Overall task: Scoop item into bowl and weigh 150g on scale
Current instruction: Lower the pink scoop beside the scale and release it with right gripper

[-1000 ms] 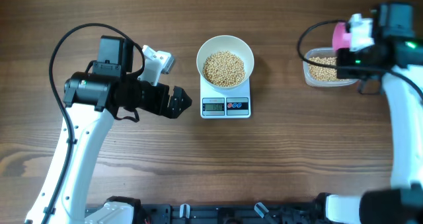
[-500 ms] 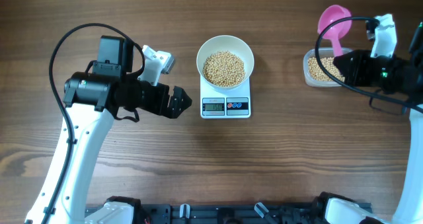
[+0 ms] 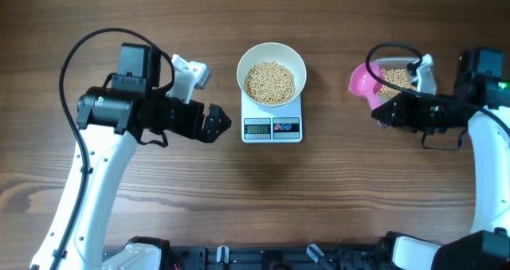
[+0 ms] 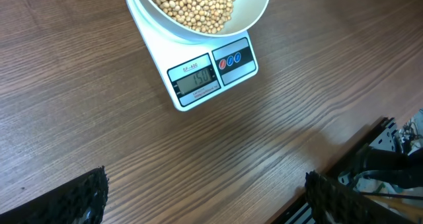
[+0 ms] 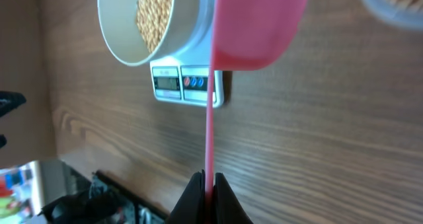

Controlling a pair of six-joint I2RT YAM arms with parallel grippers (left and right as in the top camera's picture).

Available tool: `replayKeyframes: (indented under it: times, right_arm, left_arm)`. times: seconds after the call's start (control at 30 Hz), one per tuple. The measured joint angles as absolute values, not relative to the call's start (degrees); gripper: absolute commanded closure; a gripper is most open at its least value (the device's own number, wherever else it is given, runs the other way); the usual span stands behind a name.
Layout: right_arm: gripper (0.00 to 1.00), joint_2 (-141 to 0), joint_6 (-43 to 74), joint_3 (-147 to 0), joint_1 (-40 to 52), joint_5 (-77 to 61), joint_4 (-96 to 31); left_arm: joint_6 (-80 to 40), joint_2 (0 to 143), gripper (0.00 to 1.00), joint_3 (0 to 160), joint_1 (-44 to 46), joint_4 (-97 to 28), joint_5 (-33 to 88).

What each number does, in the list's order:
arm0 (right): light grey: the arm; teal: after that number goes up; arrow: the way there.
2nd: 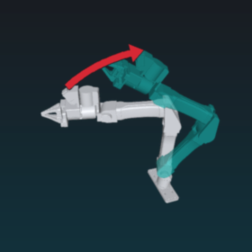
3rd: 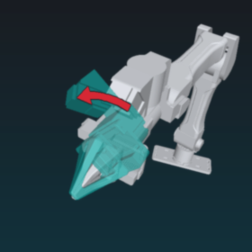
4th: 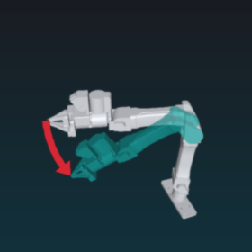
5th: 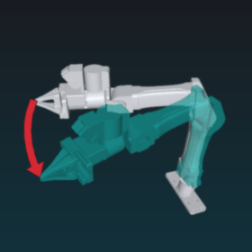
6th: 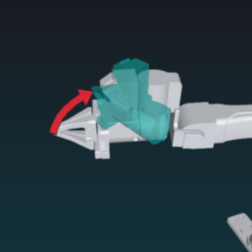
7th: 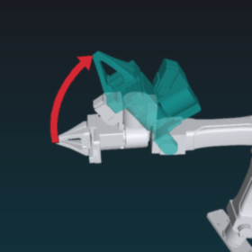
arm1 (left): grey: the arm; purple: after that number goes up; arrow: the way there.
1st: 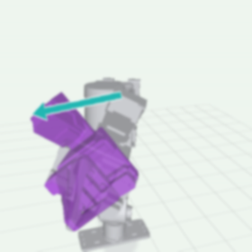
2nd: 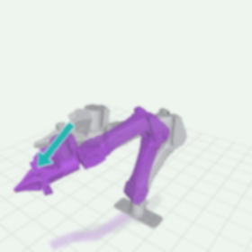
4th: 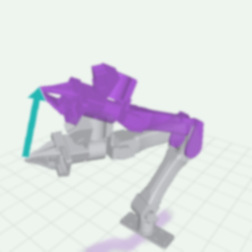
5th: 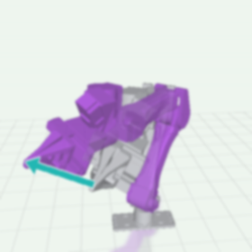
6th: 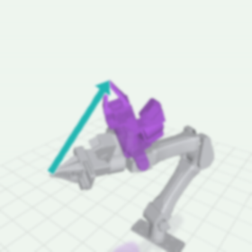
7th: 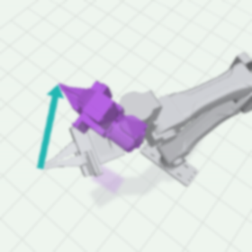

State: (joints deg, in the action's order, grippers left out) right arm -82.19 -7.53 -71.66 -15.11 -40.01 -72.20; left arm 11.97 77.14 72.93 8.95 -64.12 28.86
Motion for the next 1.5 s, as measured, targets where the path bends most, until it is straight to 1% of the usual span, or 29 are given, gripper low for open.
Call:
replayKeyframes:
  times: [0.27, 0.47, 0.77, 1.03, 1.37, 1.47, 1.5]
  right_arm:
    - [0.96, -82.19, -7.75, -67.37, -15.11, -40.01, -75.94]
    - [0.96, -82.19, -7.77, -61.76, -15.11, -38.13, -75.16]
    - [0.96, -82.19, -4.4, -55.86, -15.11, -34.94, -67.83]
    - [0.96, -82.19, -2.09, -50.13, -15.11, -35.81, -59.81]
    - [0.96, -82.19, 1.98, -48.34, -15.11, -36.03, -53.45]
    - [0.95, -82.19, 2.42, -48.34, -15.11, -36.03, -53.45]
    - [0.92, -82.19, 2.52, -48.34, -15.11, -36.03, -53.45]
  left_arm:
    - [11.97, 77.14, 0.0, 72.93, 8.95, -64.12, 28.88]
    - [11.97, 77.14, 0.0, 72.93, 8.95, -64.12, 28.88]
    - [11.97, 77.14, 0.0, 72.93, 8.95, -64.1, 28.88]
    - [11.97, 77.14, 0.0, 72.93, 8.95, -64.12, 28.88]
    - [11.97, 77.14, 0.0, 72.93, 8.95, -64.12, 28.88]
    - [11.97, 77.14, 0.0, 72.93, 8.95, -64.12, 28.88]
    - [11.97, 77.14, 0.0, 72.93, 8.95, -64.12, 28.88]
